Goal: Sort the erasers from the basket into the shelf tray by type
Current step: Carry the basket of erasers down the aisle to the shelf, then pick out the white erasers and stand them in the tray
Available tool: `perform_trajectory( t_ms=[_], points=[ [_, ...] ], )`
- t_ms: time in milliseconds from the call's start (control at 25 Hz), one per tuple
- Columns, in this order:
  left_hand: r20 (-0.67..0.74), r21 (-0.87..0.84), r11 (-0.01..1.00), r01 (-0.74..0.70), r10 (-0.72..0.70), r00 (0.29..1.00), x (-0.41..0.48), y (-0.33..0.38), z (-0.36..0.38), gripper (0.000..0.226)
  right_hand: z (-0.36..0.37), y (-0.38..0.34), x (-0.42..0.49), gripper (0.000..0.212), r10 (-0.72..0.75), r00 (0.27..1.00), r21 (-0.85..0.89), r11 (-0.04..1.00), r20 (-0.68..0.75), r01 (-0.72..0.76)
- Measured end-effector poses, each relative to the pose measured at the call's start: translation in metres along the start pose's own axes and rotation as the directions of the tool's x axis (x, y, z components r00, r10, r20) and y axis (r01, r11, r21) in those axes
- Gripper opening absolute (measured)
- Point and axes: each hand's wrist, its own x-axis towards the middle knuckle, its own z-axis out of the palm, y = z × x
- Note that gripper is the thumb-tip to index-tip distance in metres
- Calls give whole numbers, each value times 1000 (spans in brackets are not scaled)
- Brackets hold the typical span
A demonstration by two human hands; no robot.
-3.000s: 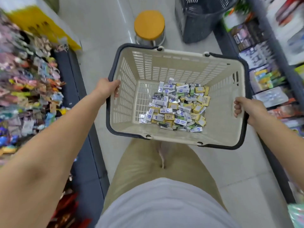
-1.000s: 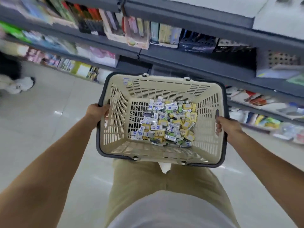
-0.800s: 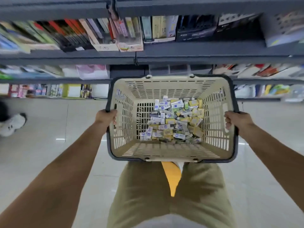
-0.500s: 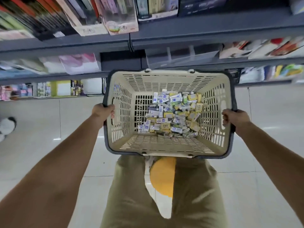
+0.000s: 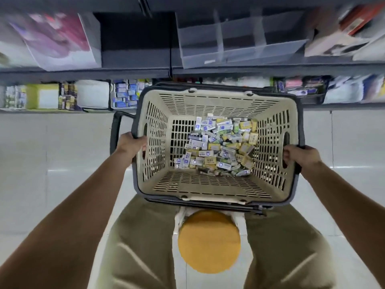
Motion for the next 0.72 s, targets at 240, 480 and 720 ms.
perform_trajectory(
  t_ms=[240, 480, 720],
  points=[
    [-181, 186, 952, -242, 276, 944, -11, 1, 5, 16, -11, 0, -10, 16, -320, 945, -386, 881, -63, 272],
    [-97, 380, 688, -619, 695, 713, -63, -11, 60, 45, 6, 15, -40, 29, -820, 564, -509, 448, 92, 735],
    [263, 293, 760, -580, 519, 813, -18, -10, 168, 46, 103, 32, 14, 37, -661, 554, -531, 266, 506, 804]
  ],
)
